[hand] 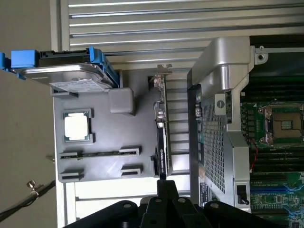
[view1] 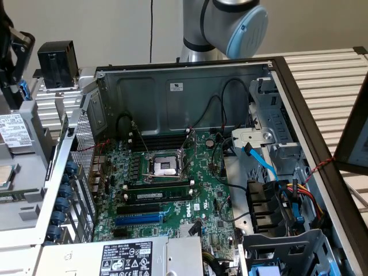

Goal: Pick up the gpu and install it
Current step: 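Reach for the gpu, then pick up the gpu and move the gpu toward the slot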

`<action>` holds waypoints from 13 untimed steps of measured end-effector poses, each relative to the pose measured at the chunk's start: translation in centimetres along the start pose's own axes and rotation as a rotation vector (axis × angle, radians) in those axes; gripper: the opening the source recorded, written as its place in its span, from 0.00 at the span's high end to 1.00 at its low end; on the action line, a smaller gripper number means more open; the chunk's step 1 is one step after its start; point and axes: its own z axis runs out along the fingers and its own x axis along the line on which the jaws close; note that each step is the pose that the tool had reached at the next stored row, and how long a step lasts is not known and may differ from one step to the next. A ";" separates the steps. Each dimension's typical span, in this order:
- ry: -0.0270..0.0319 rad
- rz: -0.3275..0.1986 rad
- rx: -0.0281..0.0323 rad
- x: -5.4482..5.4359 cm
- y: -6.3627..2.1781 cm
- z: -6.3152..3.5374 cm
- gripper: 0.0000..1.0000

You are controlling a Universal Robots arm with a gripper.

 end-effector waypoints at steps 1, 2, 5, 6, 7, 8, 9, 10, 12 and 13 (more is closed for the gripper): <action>-0.0001 0.000 -0.0007 0.4 -0.03 -0.01 0.89; 0.0000 0.000 -0.0011 0.9 -0.07 -0.01 0.89; 0.0002 0.000 -0.0011 1.1 -0.08 -0.03 0.89; 0.0000 0.000 -0.0012 1.1 -0.08 -0.02 0.89; 0.0000 0.000 -0.0012 1.1 -0.08 -0.02 0.89; 0.0000 0.000 -0.0012 1.1 -0.08 -0.02 0.89; 0.0001 0.000 -0.0012 1.1 -0.08 -0.02 0.89; 0.0001 0.000 -0.0012 1.1 -0.08 -0.02 0.89; 0.0001 0.000 -0.0011 1.1 -0.08 -0.02 0.89; 0.0001 0.000 -0.0012 1.1 -0.08 -0.02 0.89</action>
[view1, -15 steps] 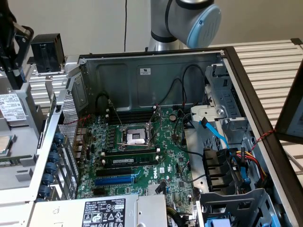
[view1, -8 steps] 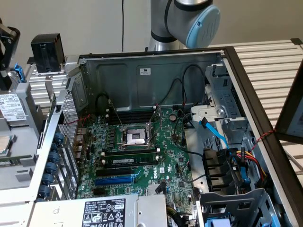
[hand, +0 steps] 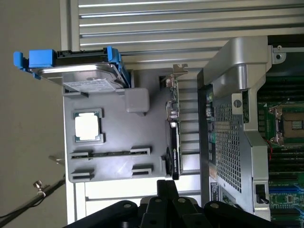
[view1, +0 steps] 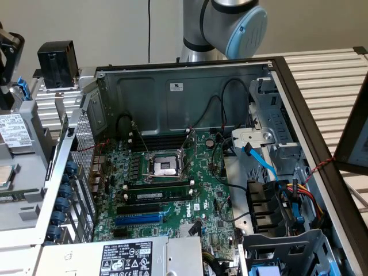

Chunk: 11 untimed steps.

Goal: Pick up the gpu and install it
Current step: 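Pick up the gpu and move the gpu toward the slot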

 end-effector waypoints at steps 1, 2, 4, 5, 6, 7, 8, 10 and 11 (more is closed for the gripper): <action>0.0000 0.000 0.0000 0.0 0.00 0.00 0.89; 0.0000 0.000 0.0000 0.0 0.00 0.00 0.89; 0.0000 0.000 0.0000 0.0 0.00 0.00 0.89; 0.0000 0.000 0.0000 0.0 0.00 0.00 0.88; 0.0000 0.000 0.0000 0.0 0.00 0.00 0.82; 0.0000 0.000 0.0000 0.0 0.00 0.00 0.82; 0.0000 0.000 0.0000 0.0 0.00 0.00 0.76; -0.0004 0.000 -0.0001 0.0 0.00 0.01 0.70; -0.0016 0.000 -0.0002 0.1 -0.01 0.04 0.64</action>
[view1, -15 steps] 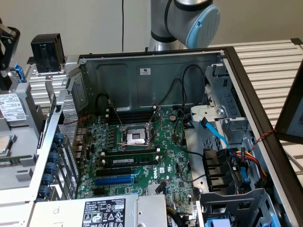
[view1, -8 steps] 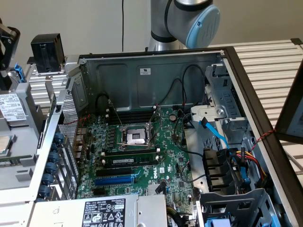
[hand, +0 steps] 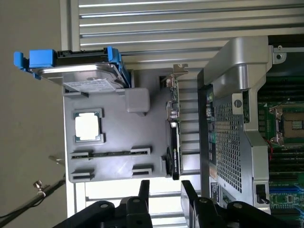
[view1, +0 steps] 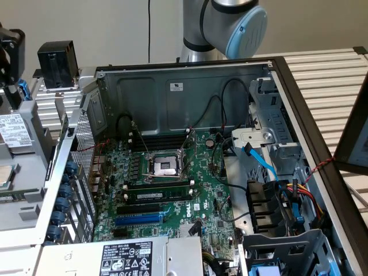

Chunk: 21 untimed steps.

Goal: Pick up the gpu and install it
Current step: 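Pick up the gpu and move the gpu toward the slot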

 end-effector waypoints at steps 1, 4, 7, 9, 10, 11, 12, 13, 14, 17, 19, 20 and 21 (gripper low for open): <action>-0.0051 0.000 -0.0003 0.0 0.00 0.05 0.58; -0.0303 -0.001 -0.0114 0.1 -0.01 0.10 0.58; -0.0392 0.000 -0.0589 0.4 -0.03 0.12 0.58; -0.0379 0.001 -0.0818 0.7 -0.05 0.20 0.58; -0.0375 0.001 -0.0864 0.8 -0.07 0.32 0.58; -0.0378 0.001 -0.0881 0.9 -0.10 0.52 0.58; -0.0375 0.001 -0.0884 0.9 -0.14 0.69 0.58; -0.0375 0.001 -0.0885 1.0 -0.17 0.86 0.58; -0.0374 0.001 -0.0886 1.0 -0.20 1.05 0.58; -0.0375 0.001 -0.0887 1.0 -0.25 1.59 0.58; -0.0374 0.001 -0.0886 1.0 -0.27 1.96 0.58; -0.0374 0.001 -0.0886 1.0 -0.28 2.13 0.58; -0.0374 0.001 -0.0886 1.0 -0.29 2.32 0.58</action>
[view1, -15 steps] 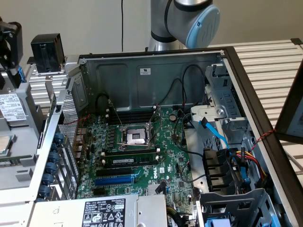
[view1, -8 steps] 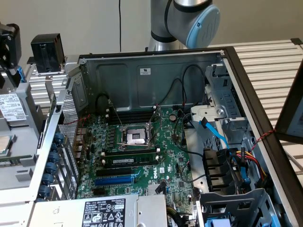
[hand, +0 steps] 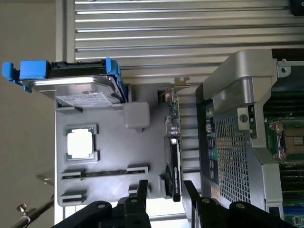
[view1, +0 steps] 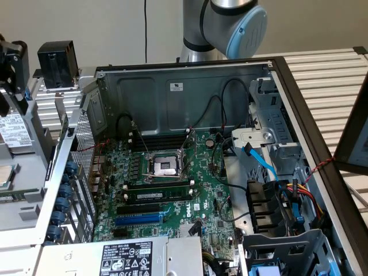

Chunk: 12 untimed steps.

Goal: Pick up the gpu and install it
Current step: 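Pick up the gpu and move the gpu toward the slot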

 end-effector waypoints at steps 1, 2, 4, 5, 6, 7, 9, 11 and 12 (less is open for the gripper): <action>-0.0001 0.000 0.0002 0.0 -0.03 0.18 0.58; -0.0002 0.000 0.0009 0.0 -0.05 0.36 0.58; -0.0007 0.000 0.0029 0.1 -0.09 0.65 0.58; -0.0009 0.000 0.0045 0.1 -0.11 0.77 0.58; -0.0010 0.000 0.0062 0.1 -0.13 0.91 0.58; -0.0010 0.000 0.0071 0.1 -0.15 1.07 0.58; -0.0012 0.000 0.0080 0.1 -0.19 1.40 0.58; -0.0020 0.004 0.0135 0.0 -0.21 1.59 0.58; -0.0028 0.006 0.0184 -0.1 -0.22 1.64 0.58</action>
